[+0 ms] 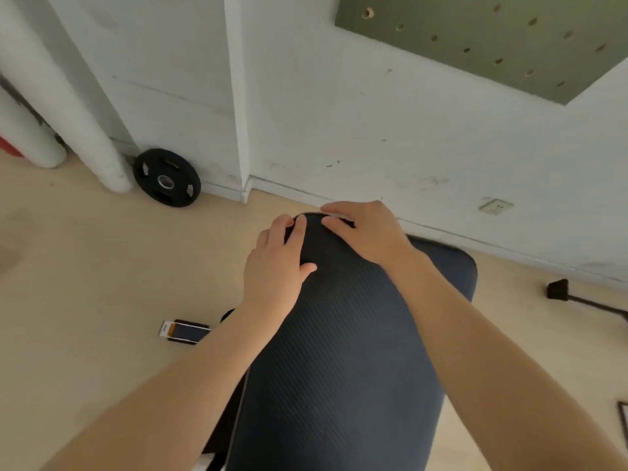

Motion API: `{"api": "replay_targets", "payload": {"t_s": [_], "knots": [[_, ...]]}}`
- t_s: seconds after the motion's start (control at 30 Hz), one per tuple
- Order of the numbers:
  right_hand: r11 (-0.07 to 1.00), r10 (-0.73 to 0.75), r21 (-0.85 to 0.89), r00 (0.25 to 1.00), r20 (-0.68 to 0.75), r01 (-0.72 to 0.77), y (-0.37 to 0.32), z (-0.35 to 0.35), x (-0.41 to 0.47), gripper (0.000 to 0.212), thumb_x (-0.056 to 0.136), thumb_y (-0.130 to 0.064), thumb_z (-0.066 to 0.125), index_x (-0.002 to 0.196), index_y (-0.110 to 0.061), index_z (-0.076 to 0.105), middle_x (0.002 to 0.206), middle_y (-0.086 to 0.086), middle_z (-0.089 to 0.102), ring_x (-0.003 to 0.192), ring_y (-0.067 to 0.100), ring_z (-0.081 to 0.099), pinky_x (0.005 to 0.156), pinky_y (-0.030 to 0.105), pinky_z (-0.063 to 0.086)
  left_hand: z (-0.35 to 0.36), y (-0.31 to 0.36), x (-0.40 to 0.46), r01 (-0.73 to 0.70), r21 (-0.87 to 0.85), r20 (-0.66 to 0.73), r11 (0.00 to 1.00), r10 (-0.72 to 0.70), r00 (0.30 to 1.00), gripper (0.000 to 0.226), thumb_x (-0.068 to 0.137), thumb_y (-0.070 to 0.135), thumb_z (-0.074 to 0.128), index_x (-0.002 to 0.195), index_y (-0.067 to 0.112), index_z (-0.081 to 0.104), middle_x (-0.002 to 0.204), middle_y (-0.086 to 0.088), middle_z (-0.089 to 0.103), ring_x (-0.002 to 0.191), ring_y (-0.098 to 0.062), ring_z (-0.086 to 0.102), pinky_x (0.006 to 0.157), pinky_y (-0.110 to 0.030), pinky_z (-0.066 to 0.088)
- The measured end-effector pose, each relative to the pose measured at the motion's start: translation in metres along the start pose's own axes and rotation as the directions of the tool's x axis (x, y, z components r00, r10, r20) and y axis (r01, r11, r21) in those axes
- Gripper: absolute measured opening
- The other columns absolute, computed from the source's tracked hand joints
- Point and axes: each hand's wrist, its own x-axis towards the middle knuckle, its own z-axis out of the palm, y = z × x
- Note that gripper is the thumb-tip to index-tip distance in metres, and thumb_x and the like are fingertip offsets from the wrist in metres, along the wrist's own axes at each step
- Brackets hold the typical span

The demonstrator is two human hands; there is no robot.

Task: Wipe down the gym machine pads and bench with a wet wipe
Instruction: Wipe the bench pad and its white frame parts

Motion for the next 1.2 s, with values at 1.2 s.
{"api": "replay_targets", "payload": {"t_s": [1.2], "knots": [[0.399,0.783,0.762,0.623,0.007,-0.51,0.17,0.091,-0.225,0.021,0.094,-0.011,0.048,0.084,-0.015,0.066,0.081,0.007,0.064,0.078,0.024,0.058,0.073,0.042,0.052,0.108,0.124,-0.078,-0.574,0.405,0.132,0.712,0.576,0.807,0.086,0.06,0.039,0.081,0.132,0.007,0.047,0.139,-0.011,0.047,0.127,-0.033,0.044,0.103,-0.047,0.037]]}}
